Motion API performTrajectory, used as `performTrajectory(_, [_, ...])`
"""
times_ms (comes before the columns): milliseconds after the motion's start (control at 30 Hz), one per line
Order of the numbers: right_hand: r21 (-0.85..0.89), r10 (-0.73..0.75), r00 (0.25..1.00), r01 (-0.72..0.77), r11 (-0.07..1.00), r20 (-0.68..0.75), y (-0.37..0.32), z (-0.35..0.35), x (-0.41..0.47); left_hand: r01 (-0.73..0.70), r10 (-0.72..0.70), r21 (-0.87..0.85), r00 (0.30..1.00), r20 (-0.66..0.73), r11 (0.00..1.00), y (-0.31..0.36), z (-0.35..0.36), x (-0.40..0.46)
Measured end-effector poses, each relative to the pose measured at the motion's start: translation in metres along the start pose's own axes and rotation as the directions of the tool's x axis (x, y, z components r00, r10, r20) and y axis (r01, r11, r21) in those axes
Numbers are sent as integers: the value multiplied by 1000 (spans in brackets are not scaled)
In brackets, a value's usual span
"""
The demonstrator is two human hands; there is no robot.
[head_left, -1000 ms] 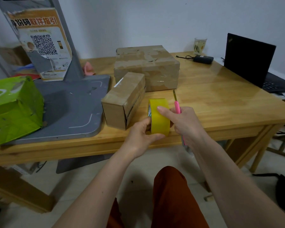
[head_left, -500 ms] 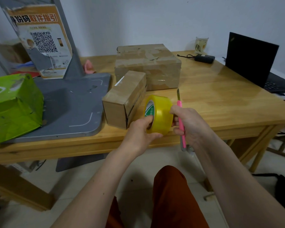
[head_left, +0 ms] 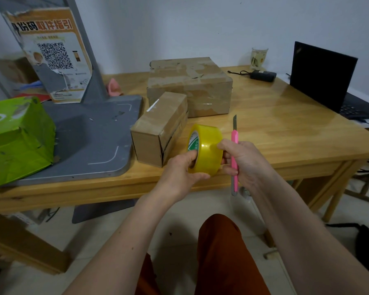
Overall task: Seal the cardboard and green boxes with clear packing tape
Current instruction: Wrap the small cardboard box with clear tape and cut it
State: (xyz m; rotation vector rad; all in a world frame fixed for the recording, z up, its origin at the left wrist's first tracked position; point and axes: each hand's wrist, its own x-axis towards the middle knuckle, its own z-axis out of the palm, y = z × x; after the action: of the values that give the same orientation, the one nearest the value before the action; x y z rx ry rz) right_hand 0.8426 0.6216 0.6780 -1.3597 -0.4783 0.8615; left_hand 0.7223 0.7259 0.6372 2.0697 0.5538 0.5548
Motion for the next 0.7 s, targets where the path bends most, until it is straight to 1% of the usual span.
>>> performTrajectory(200, [-18, -24, 1000, 24, 1000, -1, 1, -1, 1, -7, 7, -3, 1000, -11, 1000, 1, 0, 0])
performTrajectory(367, [96, -31, 991, 18, 995, 129, 7, -9, -1, 5, -5, -22, 1000, -24, 1000, -3, 0, 0])
performTrajectory(533, [22, -59, 991, 56, 998, 124, 7, -8, 0, 7, -7, -27, 1000, 2, 1000, -3, 0, 0])
performTrajectory(700, [-3, -77, 976, 79, 997, 206, 6, -12, -2, 28, -25, -95, 999, 33, 995, -1, -5, -1])
